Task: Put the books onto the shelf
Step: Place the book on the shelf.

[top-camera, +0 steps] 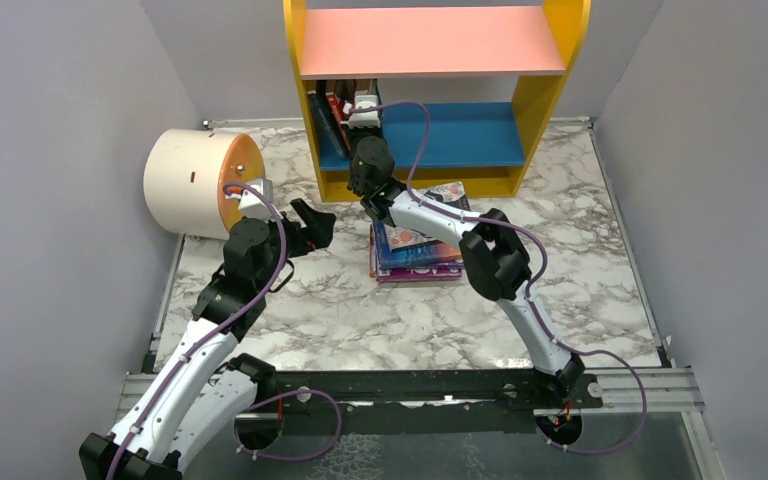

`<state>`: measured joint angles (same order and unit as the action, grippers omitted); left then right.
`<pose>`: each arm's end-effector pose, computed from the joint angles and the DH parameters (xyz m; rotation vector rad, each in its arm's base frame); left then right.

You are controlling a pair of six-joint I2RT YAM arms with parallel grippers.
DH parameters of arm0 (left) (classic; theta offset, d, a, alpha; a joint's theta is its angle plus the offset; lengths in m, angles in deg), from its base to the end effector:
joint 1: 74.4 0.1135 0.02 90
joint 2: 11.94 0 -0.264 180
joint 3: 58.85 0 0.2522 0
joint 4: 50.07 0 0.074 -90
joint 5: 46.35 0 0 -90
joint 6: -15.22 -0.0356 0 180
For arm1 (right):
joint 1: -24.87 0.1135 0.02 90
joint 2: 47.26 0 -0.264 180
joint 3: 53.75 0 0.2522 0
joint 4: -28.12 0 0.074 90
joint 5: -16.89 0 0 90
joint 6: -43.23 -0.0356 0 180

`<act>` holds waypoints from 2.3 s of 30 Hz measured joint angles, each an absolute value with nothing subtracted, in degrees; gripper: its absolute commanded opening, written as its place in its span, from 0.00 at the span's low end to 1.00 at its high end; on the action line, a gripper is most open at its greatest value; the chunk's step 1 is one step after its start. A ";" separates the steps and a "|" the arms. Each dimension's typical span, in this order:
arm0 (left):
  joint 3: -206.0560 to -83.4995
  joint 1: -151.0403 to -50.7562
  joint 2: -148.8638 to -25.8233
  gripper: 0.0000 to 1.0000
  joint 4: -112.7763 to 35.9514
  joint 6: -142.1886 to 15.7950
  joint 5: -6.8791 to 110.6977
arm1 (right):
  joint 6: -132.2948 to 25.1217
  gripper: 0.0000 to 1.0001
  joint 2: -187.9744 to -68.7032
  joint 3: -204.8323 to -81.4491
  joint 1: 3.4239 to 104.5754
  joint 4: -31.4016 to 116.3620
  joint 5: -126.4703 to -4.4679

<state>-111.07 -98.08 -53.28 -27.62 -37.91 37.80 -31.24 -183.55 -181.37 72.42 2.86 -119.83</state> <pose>0.1632 -0.0676 0.3135 -0.2844 1.7991 -0.6684 0.3934 0.3916 0.2860 -0.0349 1.3735 -0.0537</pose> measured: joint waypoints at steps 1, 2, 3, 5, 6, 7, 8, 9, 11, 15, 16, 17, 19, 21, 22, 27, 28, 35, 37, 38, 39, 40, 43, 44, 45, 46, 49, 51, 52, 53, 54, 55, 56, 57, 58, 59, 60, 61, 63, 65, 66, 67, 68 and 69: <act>-111.07 -98.08 -53.28 0.81 -27.62 -37.94 37.78 | -31.48 0.10 -183.55 -181.37 72.42 2.95 -119.65; -111.07 -98.08 -53.28 0.81 -27.62 -37.96 37.76 | -31.57 0.12 -183.55 -181.37 72.42 3.01 -119.46; -111.07 -98.08 -53.28 0.81 -27.62 -38.00 37.74 | -31.70 0.13 -183.55 -181.37 72.42 3.12 -119.24; -111.07 -98.08 -53.28 0.81 -27.62 -38.09 37.69 | -31.92 0.15 -183.55 -181.37 72.42 3.27 -118.89; -111.07 -98.08 -53.28 0.81 -27.60 -38.11 37.65 | -32.01 0.17 -183.55 -181.35 72.42 3.30 -118.80; -111.07 -98.08 -53.28 0.81 -27.62 -38.13 37.60 | -32.07 0.18 -183.55 -181.35 72.42 3.30 -118.71; -111.07 -98.08 -53.28 0.81 -27.62 -38.13 37.58 | -32.14 0.19 -183.55 -181.33 72.42 3.30 -118.67; -111.07 -98.08 -53.28 0.81 -27.60 -38.16 37.58 | -32.18 0.20 -183.55 -181.24 72.42 3.27 -118.58; -111.07 -98.08 -53.28 0.81 -27.60 -38.18 37.56 | -32.18 0.22 -183.50 -180.98 72.44 3.01 -118.36; -111.07 -98.08 -53.28 0.81 -27.60 -38.24 37.54 | -32.14 0.27 -183.15 -180.12 72.44 2.44 -117.75; -111.07 -98.08 -53.28 0.81 -27.60 -38.26 37.54 | -32.14 0.28 -182.98 -179.73 72.44 2.18 -117.51; -111.07 -98.08 -53.28 0.81 -27.62 -38.29 37.52 | -32.12 0.29 -182.87 -179.43 72.49 2.01 -117.36; -111.07 -98.08 -53.28 0.81 -27.62 -38.29 37.52 | -32.01 0.31 -182.63 -178.88 72.68 1.85 -117.25; -111.07 -98.08 -53.28 0.81 -27.60 -38.29 37.52 | -31.90 0.31 -182.59 -178.38 72.93 1.70 -117.10; -111.07 -98.08 -53.28 0.81 -27.60 -38.29 37.50 | -31.77 0.32 -182.59 -178.11 73.06 1.53 -117.03; -111.07 -98.08 -53.28 0.81 -27.62 -38.29 37.36 | -31.46 0.33 -181.91 -176.47 73.58 1.15 -116.88; -111.07 -98.08 -53.28 0.81 -27.62 -38.29 37.34 | -31.46 0.33 -181.65 -176.10 73.67 1.13 -116.88; -111.04 -98.08 -53.28 0.81 -27.60 -38.31 36.86 | -31.46 0.38 -179.22 -172.63 74.74 0.39 -116.81; -111.04 -98.08 -53.26 0.81 -27.60 -38.31 36.77 | -31.46 0.40 -178.76 -172.02 75.18 -0.05 -116.79; -111.04 -98.08 -53.26 0.81 -27.60 -38.31 36.75 | -31.46 0.40 -178.59 -171.86 75.37 -0.27 -116.77; -111.04 -98.08 -53.26 0.81 -27.60 -38.31 36.75 | -31.46 0.41 -178.43 -171.67 75.55 -0.35 -116.75; -111.04 -98.08 -53.24 0.81 -27.60 -38.31 36.75 | -31.44 0.41 -178.30 -171.53 75.66 -0.48 -116.75; -111.04 -98.08 -52.95 0.81 -27.56 -38.31 36.75 | -31.40 0.41 -178.21 -171.51 75.85 -0.68 -116.75; -111.04 -98.08 -52.84 0.81 -27.51 -38.31 36.73 | -31.40 0.41 -178.19 -171.51 75.94 -0.68 -116.75; -111.04 -98.08 -52.67 0.81 -27.38 -38.31 36.73 | -31.40 0.41 -178.17 -171.51 75.96 -0.68 -116.75; -111.04 -98.08 -52.51 0.81 -27.21 -38.31 36.71 | -31.40 0.42 -178.08 -171.49 76.07 -0.68 -116.75; -111.04 -98.08 -52.27 0.81 -26.83 -38.31 36.69 | -31.42 0.42 -177.82 -171.14 76.29 -0.70 -116.73; -111.04 -98.08 -52.25 0.81 -26.62 -38.31 36.69 | -31.42 0.42 -177.41 -170.49 76.29 -0.70 -116.73; -111.04 -98.08 -52.23 0.81 -26.55 -38.31 36.69 | -31.44 0.42 -177.14 -170.03 76.29 -0.73 -116.73; -111.04 -98.08 -52.23 0.81 -26.51 -38.31 36.69 | -31.44 0.42 -176.90 -169.59 76.31 -0.73 -116.73; -111.04 -98.08 -52.19 0.81 -26.42 -38.31 36.66 | -31.46 0.42 -176.64 -169.17 76.33 -0.75 -116.70; -111.02 -98.08 -52.17 0.81 -26.35 -38.31 36.66 | -31.46 0.42 -176.51 -168.67 76.36 -0.77 -116.70; -110.98 -98.08 -52.12 0.81 -26.33 -38.31 36.66 | -31.46 0.42 -176.01 -168.21 76.40 -0.83 -116.70; -110.91 -98.08 -52.08 0.81 -26.33 -38.31 36.64 | -31.46 0.42 -175.81 -167.91 76.44 -1.01 -116.70; -110.80 -98.08 -52.03 0.81 -26.33 -38.31 36.64 | -31.46 0.42 -175.70 -167.69 76.49 -1.21 -116.70; -110.69 -98.08 -52.01 0.81 -26.31 -38.31 36.64 | -31.46 0.42 -175.57 -167.43 76.55 -1.27 -116.70; -110.61 -98.08 -52.01 0.81 -26.29 -38.31 36.64 | -31.46 0.42 -175.44 -167.10 76.60 -1.29 -116.70; -110.58 -98.08 -52.01 0.81 -26.24 -38.29 36.64 | -31.48 0.42 -175.18 -166.75 76.68 -1.32 -116.70; -110.43 -98.08 -51.99 0.81 -26.22 -38.29 36.64 | -31.53 0.42 -174.69 -166.05 76.79 -1.36 -116.66; -110.34 -98.08 -52.01 0.81 -26.16 -38.29 36.64 | -31.70 0.42 -174.06 -165.24 76.90 -1.36 -116.51; -110.32 -98.08 -51.99 0.81 -26.16 -38.29 36.64 | -31.79 0.43 -173.76 -164.91 77.01 -1.36 -116.44; -110.32 -98.08 -51.99 0.81 -26.16 -38.29 36.64 | -31.96 0.43 -173.43 -164.61 77.10 -1.38 -116.31; -110.32 -98.08 -51.99 0.81 -26.16 -38.29 36.64 | -32.05 0.43 -173.10 -164.30 77.23 -1.40 -116.29; -110.32 -98.08 -51.99 0.81 -26.16 -38.29 36.64 | -32.16 0.43 -172.68 -163.97 77.36 -1.40 -116.24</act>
